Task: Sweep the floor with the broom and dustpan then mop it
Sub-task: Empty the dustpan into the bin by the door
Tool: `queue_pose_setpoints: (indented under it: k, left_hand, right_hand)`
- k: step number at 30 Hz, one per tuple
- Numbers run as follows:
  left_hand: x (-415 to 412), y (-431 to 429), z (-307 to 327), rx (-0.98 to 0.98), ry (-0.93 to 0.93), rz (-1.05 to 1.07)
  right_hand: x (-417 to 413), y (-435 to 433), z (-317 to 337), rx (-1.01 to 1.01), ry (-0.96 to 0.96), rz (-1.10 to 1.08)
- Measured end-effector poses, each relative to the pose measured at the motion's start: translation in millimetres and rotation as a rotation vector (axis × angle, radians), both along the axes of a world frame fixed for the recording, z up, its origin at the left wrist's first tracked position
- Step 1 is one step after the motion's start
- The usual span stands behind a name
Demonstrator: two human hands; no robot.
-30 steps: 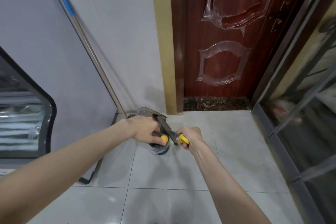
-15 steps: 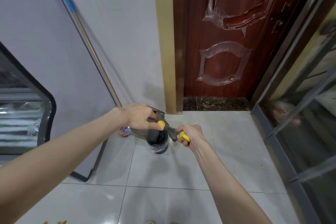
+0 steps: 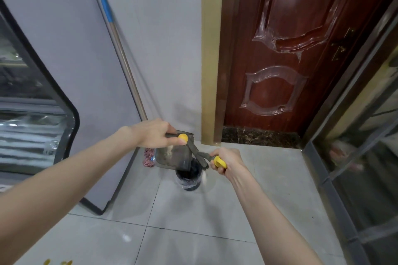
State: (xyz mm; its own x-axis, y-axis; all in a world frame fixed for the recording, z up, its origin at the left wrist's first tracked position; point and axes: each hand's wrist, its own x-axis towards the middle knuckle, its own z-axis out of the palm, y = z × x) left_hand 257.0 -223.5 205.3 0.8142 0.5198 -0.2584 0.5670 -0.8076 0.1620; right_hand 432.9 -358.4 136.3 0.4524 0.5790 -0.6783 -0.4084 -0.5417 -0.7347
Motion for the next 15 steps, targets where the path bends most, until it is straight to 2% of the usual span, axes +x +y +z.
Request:
queue_pose_setpoints:
  k: [6,15]
  left_hand:
    - [-34,-1,19,0.039,-0.126,0.148]
    - [-99,0,-2,0.099,-0.272,0.484]
  right_hand:
    - [-22,21,13,0.047,0.001,0.089]
    - [-72,59,9,0.055,0.053,0.224]
